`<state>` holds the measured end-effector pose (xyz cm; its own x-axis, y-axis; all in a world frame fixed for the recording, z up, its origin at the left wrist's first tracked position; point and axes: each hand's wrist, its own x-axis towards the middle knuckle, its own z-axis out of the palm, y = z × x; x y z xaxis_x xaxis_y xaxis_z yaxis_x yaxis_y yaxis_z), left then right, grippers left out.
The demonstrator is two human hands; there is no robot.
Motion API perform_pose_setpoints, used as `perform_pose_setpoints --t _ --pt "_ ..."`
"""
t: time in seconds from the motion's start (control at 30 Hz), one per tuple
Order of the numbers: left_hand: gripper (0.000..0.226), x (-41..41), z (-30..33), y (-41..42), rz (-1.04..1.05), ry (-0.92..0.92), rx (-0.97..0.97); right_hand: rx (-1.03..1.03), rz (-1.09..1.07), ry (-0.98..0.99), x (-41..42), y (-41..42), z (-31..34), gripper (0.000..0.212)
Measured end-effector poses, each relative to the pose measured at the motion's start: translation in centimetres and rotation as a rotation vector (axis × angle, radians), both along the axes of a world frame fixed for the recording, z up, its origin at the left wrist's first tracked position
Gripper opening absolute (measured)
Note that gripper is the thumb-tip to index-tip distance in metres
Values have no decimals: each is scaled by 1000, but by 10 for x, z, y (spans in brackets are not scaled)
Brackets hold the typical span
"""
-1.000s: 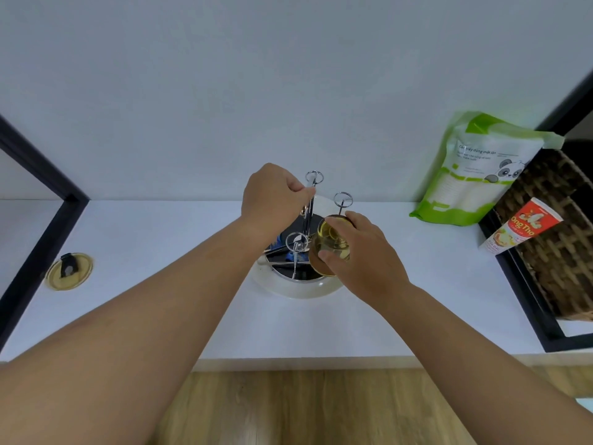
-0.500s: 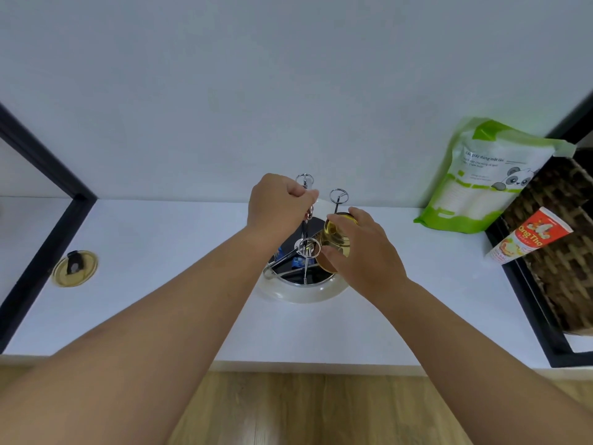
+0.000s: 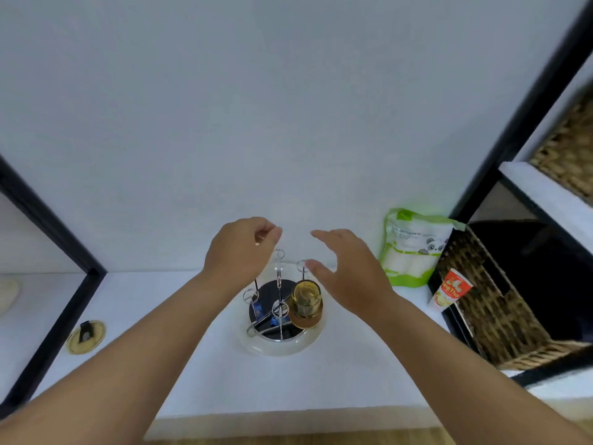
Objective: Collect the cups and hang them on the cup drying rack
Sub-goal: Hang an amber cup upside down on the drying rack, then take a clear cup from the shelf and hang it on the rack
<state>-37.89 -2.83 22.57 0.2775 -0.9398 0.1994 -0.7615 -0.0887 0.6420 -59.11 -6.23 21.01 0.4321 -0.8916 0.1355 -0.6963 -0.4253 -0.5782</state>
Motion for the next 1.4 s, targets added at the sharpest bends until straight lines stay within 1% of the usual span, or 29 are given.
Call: perform_pose_setpoints --t 0.1,0.23,0.3,0.43,0.57,0.67,0.8,0.97,1.13,1.3,1.4 --pt "23 -6 71 3 -53 -9 -60 -69 -15 -9 -16 2 71 57" --pt "18 -21 171 17 -107 26 -154 -171 -60 -65 -45 20 178 56" --pt "15 -36 224 30 -166 54 -224 -229 -95 -85 -66 39 234 56" --pt "17 -64 325 71 -297 77 -341 -359 -206 -112 -111 95 336 56" --pt "20 -96 410 119 -398 92 -432 -438 -308 -155 -156 164 411 56" --pt "21 -124 453 156 -467 113 -488 -487 -389 -193 -187 216 444 56" --pt "27 -168 479 199 -576 159 -526 -537 -470 -257 -225 275 466 55" --pt "32 -227 479 233 -704 165 -541 -573 -537 -335 -277 324 475 52" --pt "43 -296 489 236 -772 184 -546 -574 -586 -368 -343 343 486 49" --pt "41 -374 497 230 -847 212 -513 -579 -628 -423 -422 349 501 45" --pt "46 -423 493 223 -894 243 -479 -564 -635 -477 -470 347 500 42"
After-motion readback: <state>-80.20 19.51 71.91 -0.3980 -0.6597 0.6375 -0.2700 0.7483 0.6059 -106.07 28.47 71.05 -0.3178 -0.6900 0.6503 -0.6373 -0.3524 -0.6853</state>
